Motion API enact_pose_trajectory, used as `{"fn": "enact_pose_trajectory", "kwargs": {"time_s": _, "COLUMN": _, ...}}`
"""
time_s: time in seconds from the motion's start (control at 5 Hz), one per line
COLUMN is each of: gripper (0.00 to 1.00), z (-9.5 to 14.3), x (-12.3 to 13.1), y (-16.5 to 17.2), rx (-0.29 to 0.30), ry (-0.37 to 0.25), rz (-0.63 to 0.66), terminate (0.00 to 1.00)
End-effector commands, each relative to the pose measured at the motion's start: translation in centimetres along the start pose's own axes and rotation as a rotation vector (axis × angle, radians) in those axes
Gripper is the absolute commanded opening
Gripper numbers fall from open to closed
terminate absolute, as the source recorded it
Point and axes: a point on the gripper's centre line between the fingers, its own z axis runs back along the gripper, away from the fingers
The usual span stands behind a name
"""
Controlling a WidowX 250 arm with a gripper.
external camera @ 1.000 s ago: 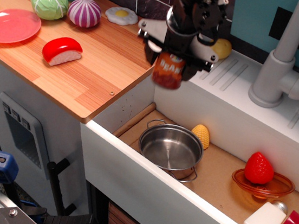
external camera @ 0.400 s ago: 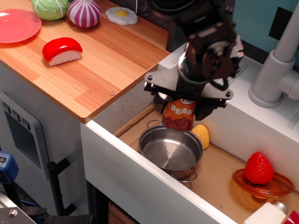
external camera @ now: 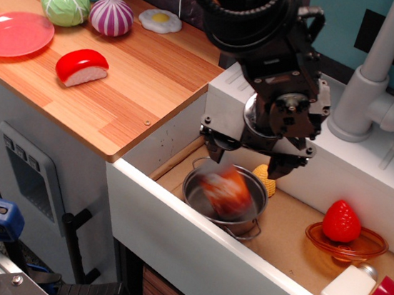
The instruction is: Put can in pot
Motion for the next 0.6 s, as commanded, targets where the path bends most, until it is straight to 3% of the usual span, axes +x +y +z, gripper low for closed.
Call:
{"fn": "enact_pose_trajectory", "kwargs": {"time_s": 0.0, "gripper": 1.00, "z": 0.50, "x": 0.43, "y": -0.09, "rx": -0.015, "ry": -0.024, "rz": 0.021, "terminate": 0.00}}
{"fn": "enact_pose_trajectory", "kwargs": {"time_s": 0.2, "gripper": 1.00, "z": 0.50, "x": 0.43, "y": -0.09, "rx": -0.015, "ry": -0.024, "rz": 0.021, "terminate": 0.00}}
{"fn": "enact_pose_trajectory", "kwargs": {"time_s": 0.4, "gripper": 1.00, "z": 0.50, "x": 0.43, "y": -0.09, "rx": -0.015, "ry": -0.024, "rz": 0.021, "terminate": 1.00}}
